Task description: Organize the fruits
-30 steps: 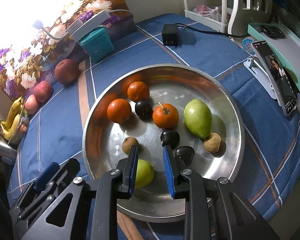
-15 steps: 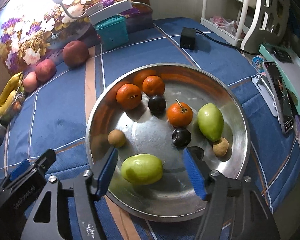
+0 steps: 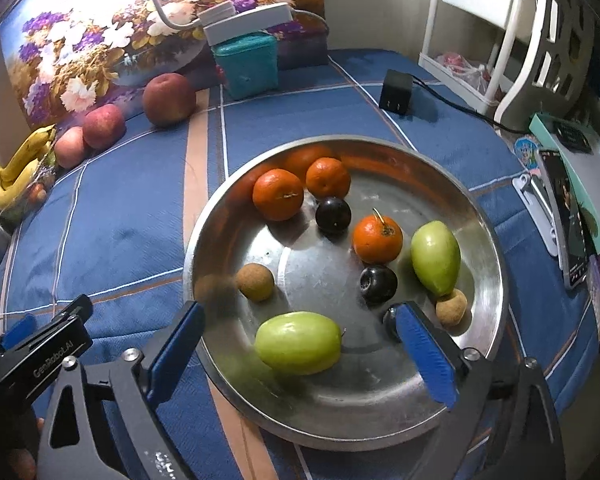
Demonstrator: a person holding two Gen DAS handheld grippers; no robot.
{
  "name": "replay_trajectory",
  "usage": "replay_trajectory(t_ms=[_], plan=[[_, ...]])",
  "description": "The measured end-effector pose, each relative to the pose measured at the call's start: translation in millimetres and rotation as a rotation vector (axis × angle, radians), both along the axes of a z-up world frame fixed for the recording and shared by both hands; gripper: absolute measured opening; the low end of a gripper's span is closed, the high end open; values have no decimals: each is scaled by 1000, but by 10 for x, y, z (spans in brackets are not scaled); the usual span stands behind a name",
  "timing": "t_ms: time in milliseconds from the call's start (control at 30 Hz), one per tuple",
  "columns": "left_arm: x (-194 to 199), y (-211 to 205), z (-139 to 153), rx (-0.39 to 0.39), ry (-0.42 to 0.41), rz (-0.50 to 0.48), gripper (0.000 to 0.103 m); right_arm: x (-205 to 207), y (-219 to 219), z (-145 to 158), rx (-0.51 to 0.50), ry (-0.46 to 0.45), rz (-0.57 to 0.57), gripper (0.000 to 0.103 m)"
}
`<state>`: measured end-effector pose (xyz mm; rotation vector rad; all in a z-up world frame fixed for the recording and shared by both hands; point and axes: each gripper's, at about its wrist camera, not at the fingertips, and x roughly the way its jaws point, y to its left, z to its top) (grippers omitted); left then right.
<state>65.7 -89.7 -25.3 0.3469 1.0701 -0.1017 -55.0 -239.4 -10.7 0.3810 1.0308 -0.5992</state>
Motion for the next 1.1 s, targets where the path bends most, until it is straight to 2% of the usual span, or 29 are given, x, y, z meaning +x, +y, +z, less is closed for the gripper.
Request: replay_trajectory(t_ms=[167,633,900,1100], plan=[[-24,-4,19,36,-18,-13,92,12,9,-1,-2,-9,5,97],[-174,168,91,53,-12,-28,92,-15,133,-17,-7,-17,20,97],[-291,429,10,102,95,11,92,-123,365,-47,4,7,63,97],[-474,651,26,103,118,20,92,-263,527,-75,7,33,92,97]])
